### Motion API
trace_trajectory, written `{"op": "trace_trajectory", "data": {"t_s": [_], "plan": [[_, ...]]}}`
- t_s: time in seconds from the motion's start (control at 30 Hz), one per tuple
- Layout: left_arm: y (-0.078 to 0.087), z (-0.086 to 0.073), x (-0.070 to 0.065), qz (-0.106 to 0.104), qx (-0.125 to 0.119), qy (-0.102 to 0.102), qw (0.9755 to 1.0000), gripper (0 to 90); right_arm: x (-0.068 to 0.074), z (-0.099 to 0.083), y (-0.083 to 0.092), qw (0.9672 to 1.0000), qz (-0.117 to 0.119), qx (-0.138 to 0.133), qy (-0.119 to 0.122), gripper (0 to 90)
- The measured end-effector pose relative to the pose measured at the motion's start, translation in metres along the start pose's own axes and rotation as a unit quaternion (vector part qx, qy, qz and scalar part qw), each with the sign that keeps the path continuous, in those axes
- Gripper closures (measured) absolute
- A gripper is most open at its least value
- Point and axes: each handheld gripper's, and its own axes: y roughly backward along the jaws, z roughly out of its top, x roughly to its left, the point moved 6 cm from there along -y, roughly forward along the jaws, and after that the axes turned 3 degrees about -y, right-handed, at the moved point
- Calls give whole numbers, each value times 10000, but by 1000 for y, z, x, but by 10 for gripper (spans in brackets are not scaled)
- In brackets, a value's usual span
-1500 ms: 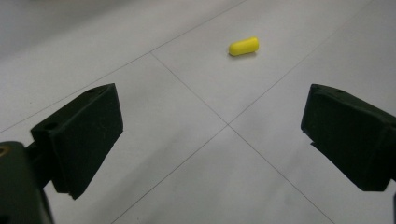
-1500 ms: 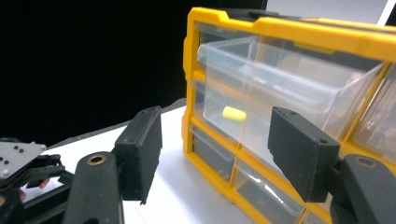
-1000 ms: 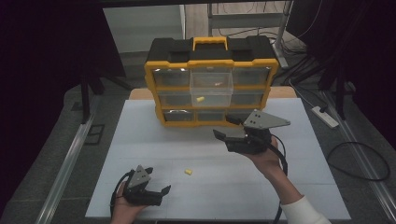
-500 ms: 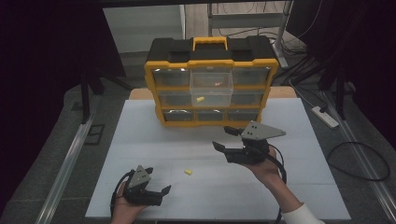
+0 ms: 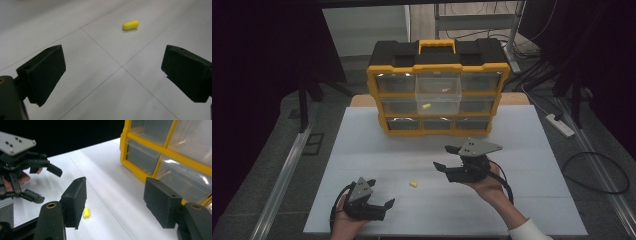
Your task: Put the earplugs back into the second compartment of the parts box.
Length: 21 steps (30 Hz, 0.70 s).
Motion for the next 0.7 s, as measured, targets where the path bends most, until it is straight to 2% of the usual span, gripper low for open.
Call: {"op": "trace_trajectory", "data": {"t_s": [0.17,0.43,0.7], "plan": [[0,0,0,3,-3,-2,10000,56,2,-8,-8,9999,60,155,-14,351],[0,0,0,6,-8,-6,10000,56,9,-17,-19,9985,316,457,23,348],[0,1,-1,2,-7,-18,10000,56,22,-31,-41,9939,578,926,128,342]]}}
